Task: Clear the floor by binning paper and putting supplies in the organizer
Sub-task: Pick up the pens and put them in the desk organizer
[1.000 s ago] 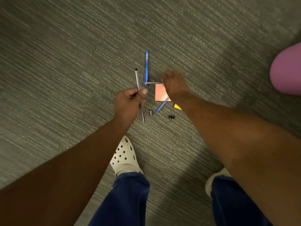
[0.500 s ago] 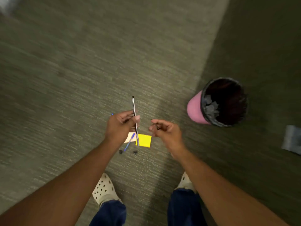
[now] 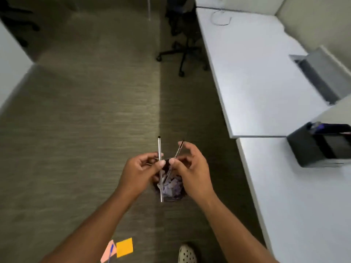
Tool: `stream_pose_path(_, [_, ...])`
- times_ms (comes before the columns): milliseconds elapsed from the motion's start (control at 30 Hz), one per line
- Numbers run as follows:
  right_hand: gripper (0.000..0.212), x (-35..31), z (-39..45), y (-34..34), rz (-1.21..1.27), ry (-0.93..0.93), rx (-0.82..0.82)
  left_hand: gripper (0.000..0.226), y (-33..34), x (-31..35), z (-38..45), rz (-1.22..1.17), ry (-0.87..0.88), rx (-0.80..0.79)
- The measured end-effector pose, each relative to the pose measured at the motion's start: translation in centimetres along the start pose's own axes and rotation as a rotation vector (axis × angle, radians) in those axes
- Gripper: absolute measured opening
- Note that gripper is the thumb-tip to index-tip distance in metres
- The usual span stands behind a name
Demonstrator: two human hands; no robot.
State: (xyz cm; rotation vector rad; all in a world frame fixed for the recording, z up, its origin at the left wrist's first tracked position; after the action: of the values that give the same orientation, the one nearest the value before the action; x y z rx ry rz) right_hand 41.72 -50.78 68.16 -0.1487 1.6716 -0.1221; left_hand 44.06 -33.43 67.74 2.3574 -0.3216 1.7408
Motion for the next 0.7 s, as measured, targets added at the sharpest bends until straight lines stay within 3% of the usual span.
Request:
stream_pose_path(167, [0.085, -3.6, -2.3, -12.7, -0.029, -0.119, 0.233, 0.021, 10.9, 7.5, 3.6, -0.010, 0.077, -0.209])
stream_pose_path(333, [0.068, -4.4, -3.9, -26.5, -0.080, -0.205, 0.563, 0.018, 22.1, 11.1, 7.8, -0.020, 0.167, -0.325])
stream_pose_path(500, [0.061, -3.8, -5.4, -38.4, -0.173, -0.274, 0.906, 0.020, 30.0, 11.6, 10.0, 0.035, 0.201, -0.323])
stream_pose_path(567, [0.059, -3.0, -5.2, -41.7, -0.267, -0.269, 0.950, 0.018, 31.9, 11.6, 10.5, 0.050, 0.216, -0.312])
stream_pose_path(700, [0.057, -0.9, -3.5, -45.2, -0.491, -0.209, 0.859, 0.014, 34.7, 11.5, 11.2, 0.057, 0.264, -0.279])
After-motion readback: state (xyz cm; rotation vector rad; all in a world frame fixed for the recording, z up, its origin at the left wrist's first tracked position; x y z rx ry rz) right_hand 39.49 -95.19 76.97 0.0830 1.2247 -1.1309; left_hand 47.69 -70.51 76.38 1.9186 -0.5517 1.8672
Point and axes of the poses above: each hand's wrist, its own z-axis towards the middle knuckle, its own y-axis out of the palm, x = y × z, the point moved 2 cm from there along z, towards the middle knuckle, and after that the axes turned 11 degrees about -x, right-handed, at the moved point
